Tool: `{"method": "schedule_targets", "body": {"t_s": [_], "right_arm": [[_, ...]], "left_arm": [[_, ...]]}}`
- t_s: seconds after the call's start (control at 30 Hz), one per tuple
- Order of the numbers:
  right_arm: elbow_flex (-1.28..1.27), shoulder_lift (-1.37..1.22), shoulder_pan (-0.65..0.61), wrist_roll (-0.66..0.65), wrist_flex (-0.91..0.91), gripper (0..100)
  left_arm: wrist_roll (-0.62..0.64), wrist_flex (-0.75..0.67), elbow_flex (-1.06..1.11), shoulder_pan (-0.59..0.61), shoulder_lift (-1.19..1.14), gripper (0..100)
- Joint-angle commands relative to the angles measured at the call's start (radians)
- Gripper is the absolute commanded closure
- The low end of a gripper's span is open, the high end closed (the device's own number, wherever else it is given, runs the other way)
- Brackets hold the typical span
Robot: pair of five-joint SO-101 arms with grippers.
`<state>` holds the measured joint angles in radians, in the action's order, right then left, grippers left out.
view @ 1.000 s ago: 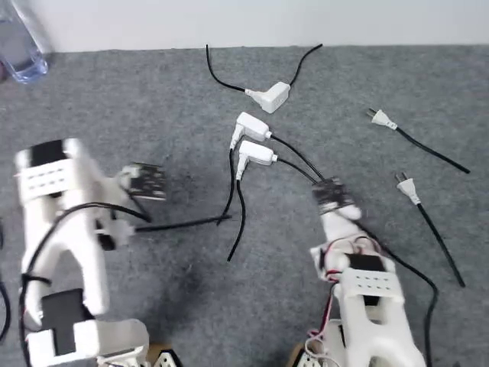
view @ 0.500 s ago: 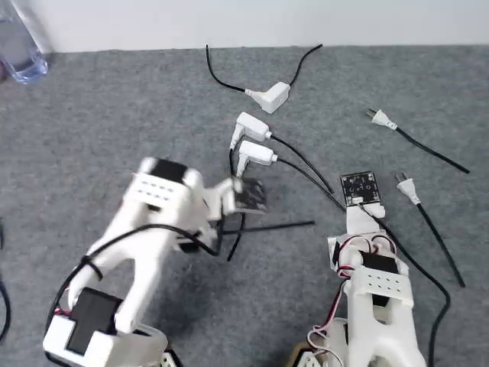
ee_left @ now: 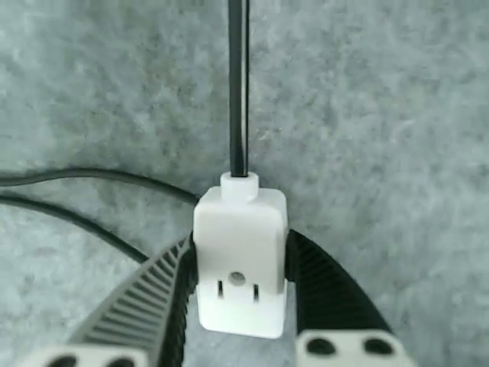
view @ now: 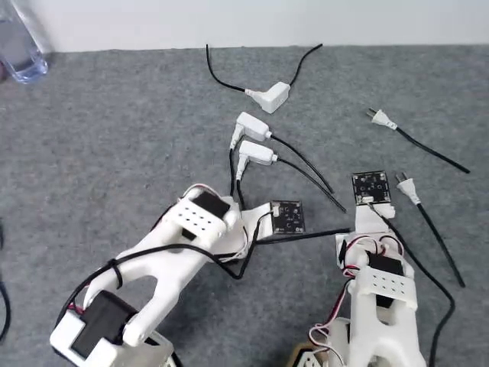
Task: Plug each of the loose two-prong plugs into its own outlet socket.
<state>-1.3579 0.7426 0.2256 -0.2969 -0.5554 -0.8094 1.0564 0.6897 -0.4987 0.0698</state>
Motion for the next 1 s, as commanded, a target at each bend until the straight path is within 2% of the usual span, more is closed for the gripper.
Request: {"method": "schedule_targets", "body": {"t_s": [0.0, 0.17, 0.43, 0.67, 0.97], "right_arm": [[0.061, 0.012, 0.008, 0.009, 0.019, 99.1], [0.058, 0.002, 0.007, 0.009, 0.047, 99.1], [0.055, 0.001, 0.005, 0.009, 0.053, 99.1], [0.055, -0.001, 0.005, 0.008, 0.053, 99.1], [0.055, -0.001, 0.005, 0.008, 0.053, 99.1]], "left_arm": [[0.017, -0.086, 0.058, -0.008, 0.034, 98], [0.018, -0.103, 0.110, -0.006, 0.041, 98], [0.037, -0.005, 0.116, -0.060, 0.052, 98], [0.150, 0.011, 0.125, -0.091, 0.199, 98], [0.152, 0.018, 0.289, -0.150, 0.322, 98]]}}
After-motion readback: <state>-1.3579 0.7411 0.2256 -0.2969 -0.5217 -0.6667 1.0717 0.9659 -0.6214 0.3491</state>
